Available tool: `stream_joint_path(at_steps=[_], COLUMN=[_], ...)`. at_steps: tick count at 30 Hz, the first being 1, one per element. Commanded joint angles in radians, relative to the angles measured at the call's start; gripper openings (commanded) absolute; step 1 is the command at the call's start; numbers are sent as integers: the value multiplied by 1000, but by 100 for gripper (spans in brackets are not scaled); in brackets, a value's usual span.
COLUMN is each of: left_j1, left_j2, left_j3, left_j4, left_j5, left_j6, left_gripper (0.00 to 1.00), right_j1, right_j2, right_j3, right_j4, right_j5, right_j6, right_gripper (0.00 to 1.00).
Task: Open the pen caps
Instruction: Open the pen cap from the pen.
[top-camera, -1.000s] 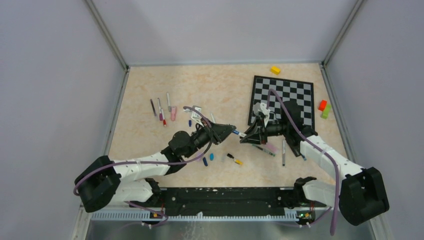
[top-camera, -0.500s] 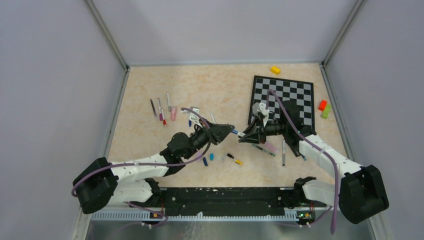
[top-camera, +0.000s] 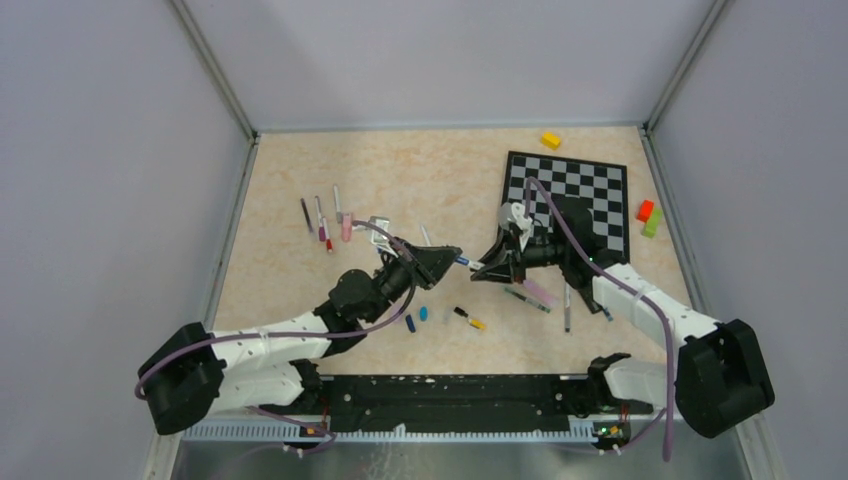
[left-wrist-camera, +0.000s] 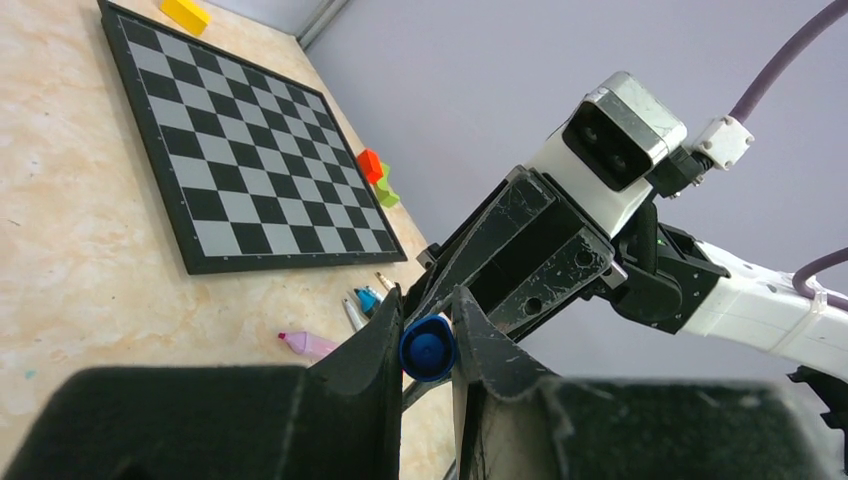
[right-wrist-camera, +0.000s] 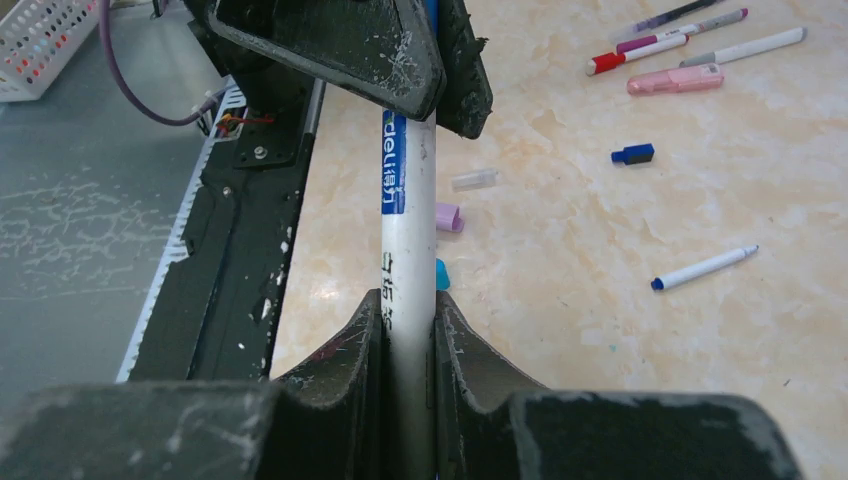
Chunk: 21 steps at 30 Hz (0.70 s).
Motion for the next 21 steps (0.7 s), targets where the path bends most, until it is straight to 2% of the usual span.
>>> stream_joint_path(at_steps=[1, 7, 10, 12, 16, 19, 21], left_j1=[70, 83, 113, 138, 238, 350, 409], left_j2=[-134, -212, -240, -270, -347, -377, -365], left_j3=[16, -32, -34, -17, 45, 68, 81], left_j4=[219, 198, 169, 23, -423, -670, -773], left_j5=[-335, -409, -397, -372, -241, -103, -4], left_j6=[56, 50, 48, 11, -50, -32, 24], left_gripper=[0, 0, 0, 0, 0, 0, 0], right_j1=[-23, -23, -23, -34, -90, -122, -132], right_j2=[18, 18, 20, 9, -35, -62, -68], right_j3=[-20, -20, -16, -17, -25, -24, -24], right_j4=[-152, -150, -164, -153, -131, -129, -130], right_j5=[-25, -40, -26, 1, 56, 74, 85], right_j6=[-55, -51, -64, -56, -38, -37, -38], right_gripper=[0, 0, 0, 0, 0, 0, 0])
